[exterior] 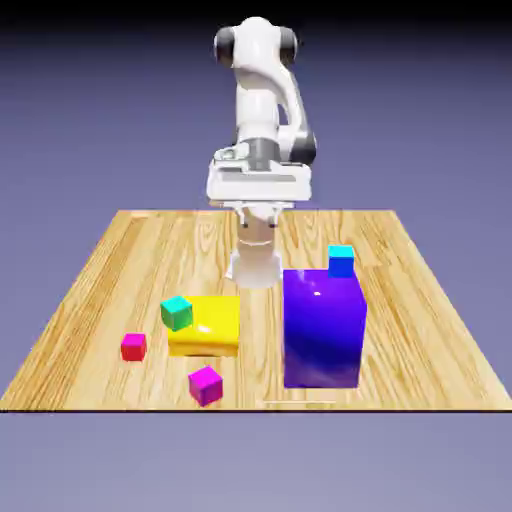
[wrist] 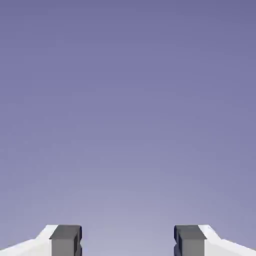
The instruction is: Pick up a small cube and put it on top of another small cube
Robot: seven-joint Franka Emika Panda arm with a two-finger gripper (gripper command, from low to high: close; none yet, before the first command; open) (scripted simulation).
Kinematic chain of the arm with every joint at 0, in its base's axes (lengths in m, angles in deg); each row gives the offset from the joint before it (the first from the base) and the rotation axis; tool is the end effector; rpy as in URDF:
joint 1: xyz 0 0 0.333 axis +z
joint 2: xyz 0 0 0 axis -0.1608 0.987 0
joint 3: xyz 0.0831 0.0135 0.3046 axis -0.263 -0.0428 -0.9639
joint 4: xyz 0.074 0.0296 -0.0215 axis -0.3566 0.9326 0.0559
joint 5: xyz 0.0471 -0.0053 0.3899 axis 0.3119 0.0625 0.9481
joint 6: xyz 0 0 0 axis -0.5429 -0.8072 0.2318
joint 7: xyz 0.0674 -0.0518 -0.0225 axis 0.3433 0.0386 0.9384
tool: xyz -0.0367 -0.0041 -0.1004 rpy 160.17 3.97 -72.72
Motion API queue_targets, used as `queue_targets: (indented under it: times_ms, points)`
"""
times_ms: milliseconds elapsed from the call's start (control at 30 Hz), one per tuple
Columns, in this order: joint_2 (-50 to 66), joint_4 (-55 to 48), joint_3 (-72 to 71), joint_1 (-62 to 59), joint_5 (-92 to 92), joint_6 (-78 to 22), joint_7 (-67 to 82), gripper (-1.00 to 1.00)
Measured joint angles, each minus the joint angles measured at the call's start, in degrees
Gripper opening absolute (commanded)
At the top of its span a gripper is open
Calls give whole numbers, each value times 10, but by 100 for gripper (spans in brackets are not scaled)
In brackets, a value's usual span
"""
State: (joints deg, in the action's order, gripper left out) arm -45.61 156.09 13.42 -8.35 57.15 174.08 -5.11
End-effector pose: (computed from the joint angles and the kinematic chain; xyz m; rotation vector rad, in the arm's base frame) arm 0.3998 -0.0033 0.4505 -2.5197 0.9709 -0.9804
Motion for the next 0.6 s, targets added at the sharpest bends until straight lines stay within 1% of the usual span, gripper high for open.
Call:
queue_targets:
  times_ms: [600]
  points:
    - [374,-262,196,31,38,-336,156,0]
